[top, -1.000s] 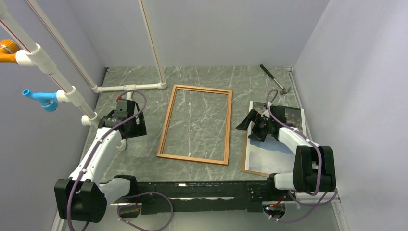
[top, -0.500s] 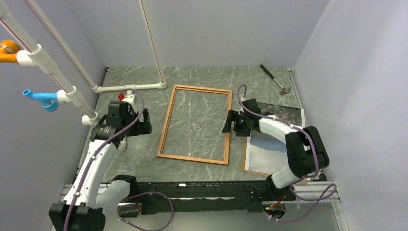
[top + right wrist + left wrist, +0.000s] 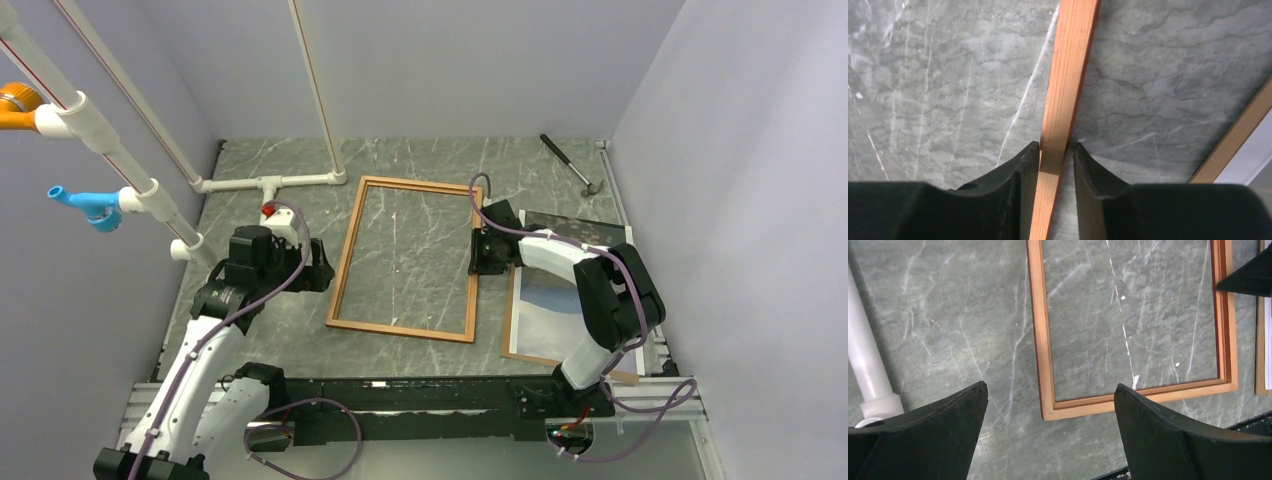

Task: Put the photo into the frame
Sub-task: Adjust the distractor at the center of the board, then move the photo frame to the center of the board.

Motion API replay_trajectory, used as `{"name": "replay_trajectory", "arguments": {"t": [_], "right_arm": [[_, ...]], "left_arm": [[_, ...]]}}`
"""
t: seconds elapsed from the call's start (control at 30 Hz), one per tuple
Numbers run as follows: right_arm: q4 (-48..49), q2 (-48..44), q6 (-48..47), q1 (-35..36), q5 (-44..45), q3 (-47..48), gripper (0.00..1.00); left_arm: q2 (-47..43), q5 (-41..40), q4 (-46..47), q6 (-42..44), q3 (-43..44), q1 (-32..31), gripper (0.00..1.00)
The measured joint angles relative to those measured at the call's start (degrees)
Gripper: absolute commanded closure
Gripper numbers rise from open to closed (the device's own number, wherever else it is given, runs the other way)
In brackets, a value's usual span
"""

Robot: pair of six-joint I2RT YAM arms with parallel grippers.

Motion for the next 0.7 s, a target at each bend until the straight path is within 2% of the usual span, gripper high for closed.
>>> {"name": "replay_trajectory", "arguments": {"t": [0.4,0.7], "right_arm": [[-0.07,-0.39,0.02,2.67,5.35,-0.31,1.00],[-1.66,0.83,0.15,5.62,7.26,1.73,1.00]], "left_arm": [[-0.70,-3.06,0.37,-0.04,0.00,-1.51,0.01],[-0.57,-4.96,0.33,-0.13,0.00,-2.75,0.01]]}}
